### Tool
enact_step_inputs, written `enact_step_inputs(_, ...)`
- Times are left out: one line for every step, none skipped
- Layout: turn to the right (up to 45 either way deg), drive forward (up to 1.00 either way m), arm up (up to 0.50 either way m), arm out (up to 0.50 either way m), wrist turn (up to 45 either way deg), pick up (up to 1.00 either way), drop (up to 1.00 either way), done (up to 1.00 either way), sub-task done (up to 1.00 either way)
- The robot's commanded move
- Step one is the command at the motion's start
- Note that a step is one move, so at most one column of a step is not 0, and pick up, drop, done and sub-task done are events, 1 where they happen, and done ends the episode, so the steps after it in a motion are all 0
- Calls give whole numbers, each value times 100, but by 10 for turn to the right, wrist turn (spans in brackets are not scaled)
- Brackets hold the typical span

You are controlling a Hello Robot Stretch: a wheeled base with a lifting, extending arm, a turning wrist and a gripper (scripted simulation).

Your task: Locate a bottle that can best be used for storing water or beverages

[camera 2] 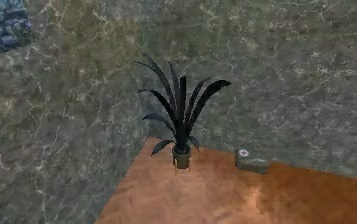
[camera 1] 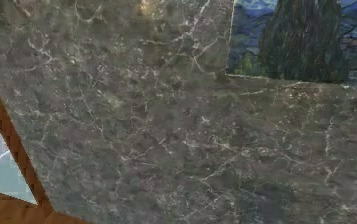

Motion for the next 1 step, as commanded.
enact_step_inputs(0,10,0,0,0,0,0,0,0)
